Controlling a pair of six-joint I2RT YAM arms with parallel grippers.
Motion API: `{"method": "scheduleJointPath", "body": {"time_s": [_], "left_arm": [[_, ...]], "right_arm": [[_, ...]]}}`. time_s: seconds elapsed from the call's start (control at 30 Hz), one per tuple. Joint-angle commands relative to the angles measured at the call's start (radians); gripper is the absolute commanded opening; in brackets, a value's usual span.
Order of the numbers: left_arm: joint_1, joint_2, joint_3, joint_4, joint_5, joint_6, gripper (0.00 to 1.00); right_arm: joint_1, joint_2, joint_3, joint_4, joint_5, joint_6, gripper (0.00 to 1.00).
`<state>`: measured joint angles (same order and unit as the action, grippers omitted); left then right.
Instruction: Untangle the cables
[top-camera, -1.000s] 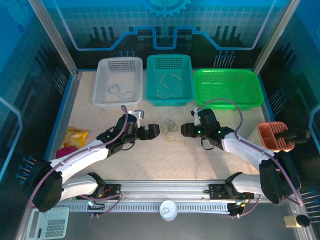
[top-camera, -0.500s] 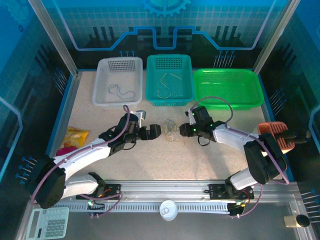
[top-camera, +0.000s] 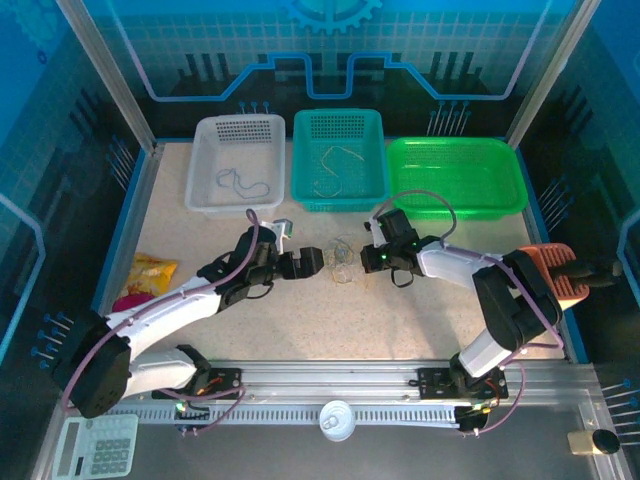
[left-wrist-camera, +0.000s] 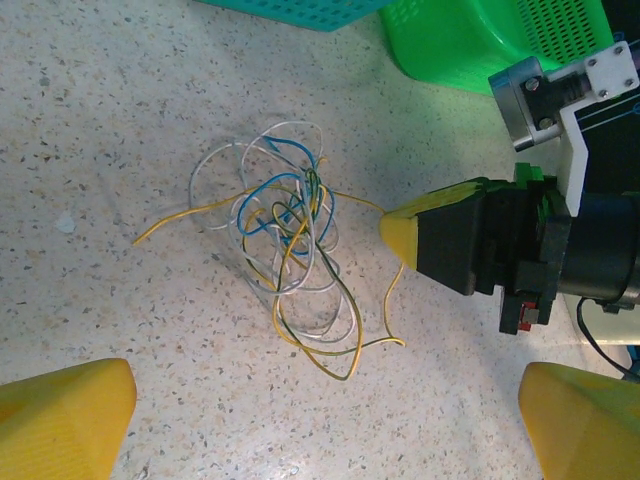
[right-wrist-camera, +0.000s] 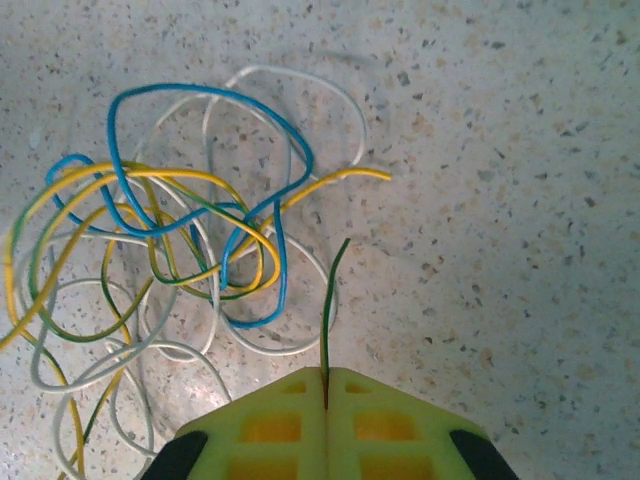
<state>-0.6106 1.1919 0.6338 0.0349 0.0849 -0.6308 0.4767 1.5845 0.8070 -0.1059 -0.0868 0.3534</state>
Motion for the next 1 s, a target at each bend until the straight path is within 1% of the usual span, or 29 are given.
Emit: {"method": "scheduleJointPath", "body": {"time_s": [0.0, 0.23, 0.4, 0.47, 0.6, 0.63, 0.97], "left_arm": [[0.008, -0.025, 0.014, 0.025, 0.022, -0.021, 0.99], [0.009, -0.033, 0.016, 0.040, 0.030, -0.032, 0.99], [0.009, -0.041, 0.023, 0.047, 0.041, -0.025, 0.99], [0.009, -0.040, 0.025, 0.058, 0.067, -0.005, 0.99], [0.008, -0.037, 0.035, 0.067, 0.124, 0.046, 0.99], [0.009, -0.038, 0.037, 0.068, 0.133, 0.060, 0.99], [0.009, -0.096, 0.038, 0.091, 0.170, 0.132, 0.99]], "right_arm": [[-0.003, -0.076, 0.045, -0.056, -0.008, -0.025, 0.00], [0.001, -0.268, 0.097, -0.111, -0.053, -0.001, 0.00], [0.001, -0.393, 0.078, -0.062, -0.101, 0.000, 0.00], [0.000, -0.437, 0.050, -0.039, -0.117, 0.011, 0.00], [-0.002, -0.480, 0.067, -0.034, -0.140, 0.038, 0.00], [-0.002, -0.487, 0.098, -0.034, -0.145, 0.046, 0.00], [-0.002, -0.499, 0.284, -0.007, -0.218, 0.116, 0.00]]}}
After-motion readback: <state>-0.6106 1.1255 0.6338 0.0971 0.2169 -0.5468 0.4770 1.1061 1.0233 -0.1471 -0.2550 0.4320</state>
